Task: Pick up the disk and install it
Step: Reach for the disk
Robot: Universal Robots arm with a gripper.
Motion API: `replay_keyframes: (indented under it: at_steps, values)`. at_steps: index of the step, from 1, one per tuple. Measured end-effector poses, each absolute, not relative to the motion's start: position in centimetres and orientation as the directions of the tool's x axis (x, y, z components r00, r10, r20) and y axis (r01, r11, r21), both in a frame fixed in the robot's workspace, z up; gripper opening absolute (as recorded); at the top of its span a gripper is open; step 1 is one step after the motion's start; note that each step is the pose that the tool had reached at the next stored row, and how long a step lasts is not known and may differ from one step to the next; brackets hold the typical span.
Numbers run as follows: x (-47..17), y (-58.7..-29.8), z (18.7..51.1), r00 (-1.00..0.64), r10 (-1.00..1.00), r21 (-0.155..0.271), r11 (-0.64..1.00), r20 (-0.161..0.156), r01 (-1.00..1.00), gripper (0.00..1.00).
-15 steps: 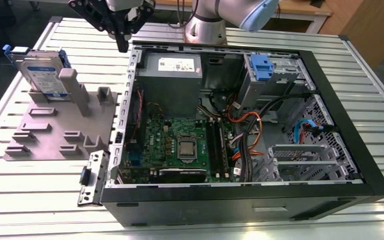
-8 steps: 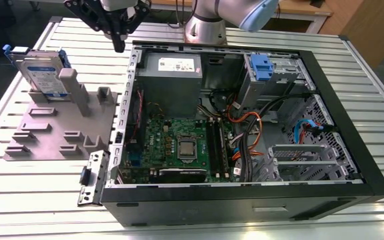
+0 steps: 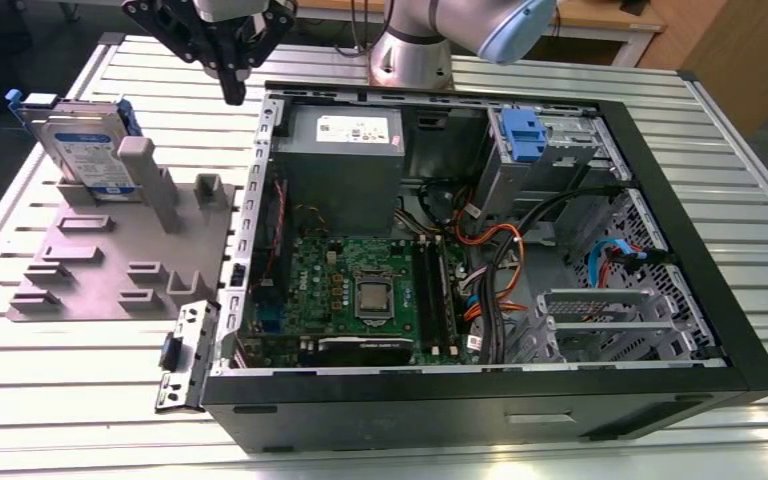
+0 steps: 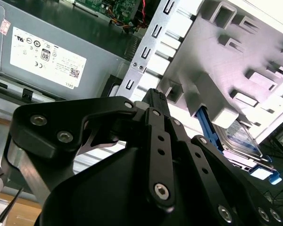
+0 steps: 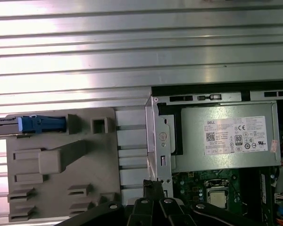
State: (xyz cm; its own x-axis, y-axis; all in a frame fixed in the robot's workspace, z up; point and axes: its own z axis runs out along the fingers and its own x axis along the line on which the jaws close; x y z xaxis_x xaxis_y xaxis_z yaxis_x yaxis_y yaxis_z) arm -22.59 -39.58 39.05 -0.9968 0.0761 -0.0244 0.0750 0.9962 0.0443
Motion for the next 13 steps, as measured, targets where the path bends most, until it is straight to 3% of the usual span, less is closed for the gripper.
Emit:
replay_keyframes:
  at_steps: [13]
  values:
    - [-22.68,-39.58,39.04,-0.997,0.076,0.044,0.996,-0.024,0.075,0.11]
